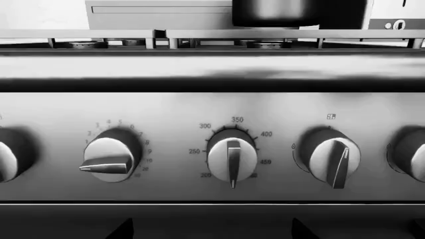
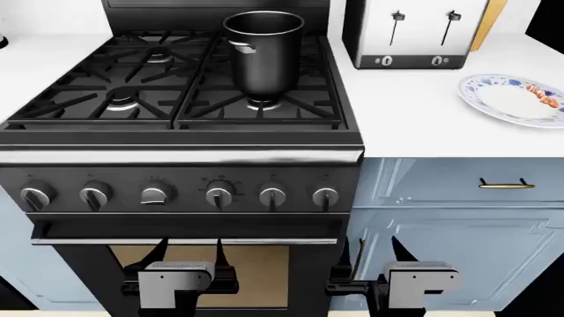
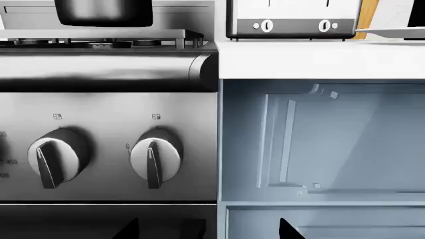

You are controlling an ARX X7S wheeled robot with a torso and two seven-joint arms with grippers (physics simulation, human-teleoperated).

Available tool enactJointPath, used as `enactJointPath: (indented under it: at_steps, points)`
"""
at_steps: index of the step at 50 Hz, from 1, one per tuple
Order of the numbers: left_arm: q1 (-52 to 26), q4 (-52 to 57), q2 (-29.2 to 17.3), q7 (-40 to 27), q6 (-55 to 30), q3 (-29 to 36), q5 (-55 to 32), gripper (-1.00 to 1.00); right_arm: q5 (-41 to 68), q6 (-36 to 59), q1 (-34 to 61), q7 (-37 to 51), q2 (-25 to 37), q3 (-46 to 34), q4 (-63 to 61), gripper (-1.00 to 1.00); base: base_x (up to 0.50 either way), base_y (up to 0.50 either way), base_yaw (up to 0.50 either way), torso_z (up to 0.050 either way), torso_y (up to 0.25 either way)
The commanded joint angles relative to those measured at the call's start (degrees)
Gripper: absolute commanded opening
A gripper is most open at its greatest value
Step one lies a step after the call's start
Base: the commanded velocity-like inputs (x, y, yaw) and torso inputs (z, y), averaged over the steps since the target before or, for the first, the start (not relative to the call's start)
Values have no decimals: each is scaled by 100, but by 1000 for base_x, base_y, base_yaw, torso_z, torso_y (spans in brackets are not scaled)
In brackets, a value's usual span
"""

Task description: Frozen meat rests on a plate on the counter. Retrieve the meat and place it in a pot on a burner. Then turn the burner on.

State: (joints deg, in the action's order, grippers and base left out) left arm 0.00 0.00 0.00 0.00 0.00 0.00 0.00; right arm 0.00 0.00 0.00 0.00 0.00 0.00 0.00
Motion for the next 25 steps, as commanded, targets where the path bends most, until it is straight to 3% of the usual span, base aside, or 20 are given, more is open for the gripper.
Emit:
enactJointPath:
  at_steps: [1,11,25]
  points:
    - [10,8,-90,-110,16,106,-85,100,97,-8,-2,110,88,-111,-3,100,0,0,0,0,0]
    - [-35,-134,-230,-496,224,280,-122,100,300,-72,12,300,259,-280,33,100,0,0,0,0,0]
    - [-69,-229,-364,-680,254,467,-210,100,623,-184,35,381,361,-374,73,100,0,-500,0,0,0]
